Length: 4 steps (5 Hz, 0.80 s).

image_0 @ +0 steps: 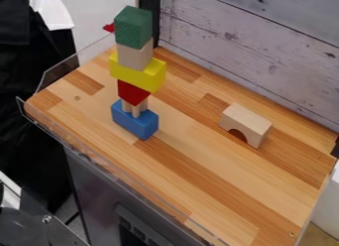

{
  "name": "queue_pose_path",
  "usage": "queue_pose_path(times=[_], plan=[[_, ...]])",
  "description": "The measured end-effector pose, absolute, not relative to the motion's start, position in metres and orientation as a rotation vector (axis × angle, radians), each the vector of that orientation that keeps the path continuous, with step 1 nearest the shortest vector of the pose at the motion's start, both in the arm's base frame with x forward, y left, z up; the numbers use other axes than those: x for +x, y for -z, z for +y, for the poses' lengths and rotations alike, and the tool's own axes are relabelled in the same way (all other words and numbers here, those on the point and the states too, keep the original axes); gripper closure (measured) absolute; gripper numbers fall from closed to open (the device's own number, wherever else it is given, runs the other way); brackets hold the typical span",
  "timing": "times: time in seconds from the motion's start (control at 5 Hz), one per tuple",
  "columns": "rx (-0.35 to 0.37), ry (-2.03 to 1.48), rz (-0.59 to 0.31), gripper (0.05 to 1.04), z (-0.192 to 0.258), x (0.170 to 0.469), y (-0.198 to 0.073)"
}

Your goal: Put the green cube on top of the cube

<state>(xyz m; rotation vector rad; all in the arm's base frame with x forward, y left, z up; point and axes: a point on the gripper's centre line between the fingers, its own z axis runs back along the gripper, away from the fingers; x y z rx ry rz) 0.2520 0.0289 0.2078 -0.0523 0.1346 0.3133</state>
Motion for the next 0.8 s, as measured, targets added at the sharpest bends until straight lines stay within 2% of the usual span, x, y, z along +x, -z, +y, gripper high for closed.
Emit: queue_pose_path(times=[0.2,0.4,0.8], plan=[[-0.036,-0.272,0.147,0.084,0.002,0.252,-0.206],[-0.055,-0.224,0.159,0.084,-0.028,0.25,-0.191],[-0.087,-0.2,0.177,0.084,-0.054,0.25,-0.166]])
